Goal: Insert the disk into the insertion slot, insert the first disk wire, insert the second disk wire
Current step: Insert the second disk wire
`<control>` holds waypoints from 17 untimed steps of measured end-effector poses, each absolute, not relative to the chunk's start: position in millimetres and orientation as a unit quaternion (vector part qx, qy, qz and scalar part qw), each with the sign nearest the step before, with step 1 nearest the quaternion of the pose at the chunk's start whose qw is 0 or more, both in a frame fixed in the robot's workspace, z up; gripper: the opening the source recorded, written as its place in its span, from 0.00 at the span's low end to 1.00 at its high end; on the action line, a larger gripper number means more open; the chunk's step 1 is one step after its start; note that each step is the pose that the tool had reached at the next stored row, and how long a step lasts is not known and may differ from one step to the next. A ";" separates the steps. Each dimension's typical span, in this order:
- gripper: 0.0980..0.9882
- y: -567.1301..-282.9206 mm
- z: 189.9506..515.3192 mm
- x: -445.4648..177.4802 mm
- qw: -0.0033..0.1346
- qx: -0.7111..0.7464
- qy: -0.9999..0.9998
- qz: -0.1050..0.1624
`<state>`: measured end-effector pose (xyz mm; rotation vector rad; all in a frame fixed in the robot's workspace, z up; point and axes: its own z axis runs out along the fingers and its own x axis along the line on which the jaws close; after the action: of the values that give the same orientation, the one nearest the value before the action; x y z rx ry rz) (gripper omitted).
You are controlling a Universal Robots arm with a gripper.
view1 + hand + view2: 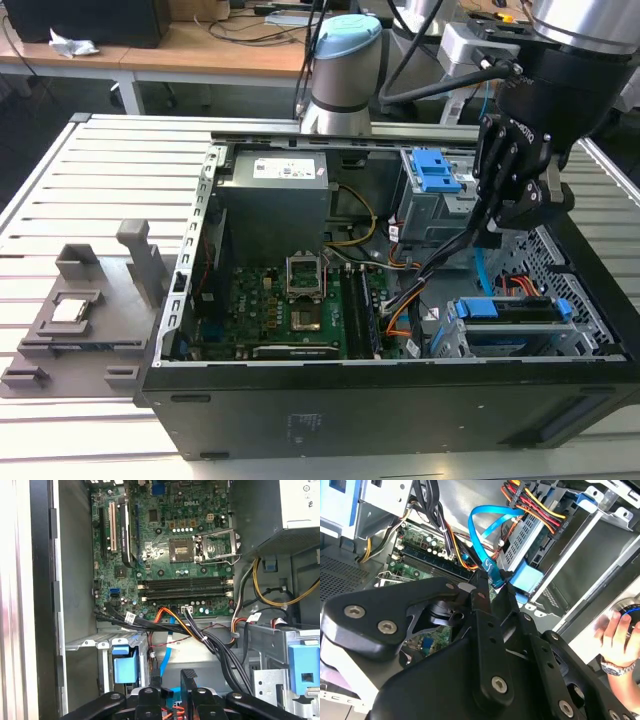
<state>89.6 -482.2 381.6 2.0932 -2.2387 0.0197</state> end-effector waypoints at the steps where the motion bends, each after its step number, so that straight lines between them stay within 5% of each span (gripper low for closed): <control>1: 0.21 -482.2 381.6 89.6 0.038 0.682 -0.730 0.006; 3: 0.07 -482.2 381.6 89.6 0.038 0.682 -0.730 0.006; 17: 0.07 -523.2 374.8 95.2 0.039 0.682 -0.730 0.006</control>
<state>95.2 -523.2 374.8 2.0919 -2.2374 0.0173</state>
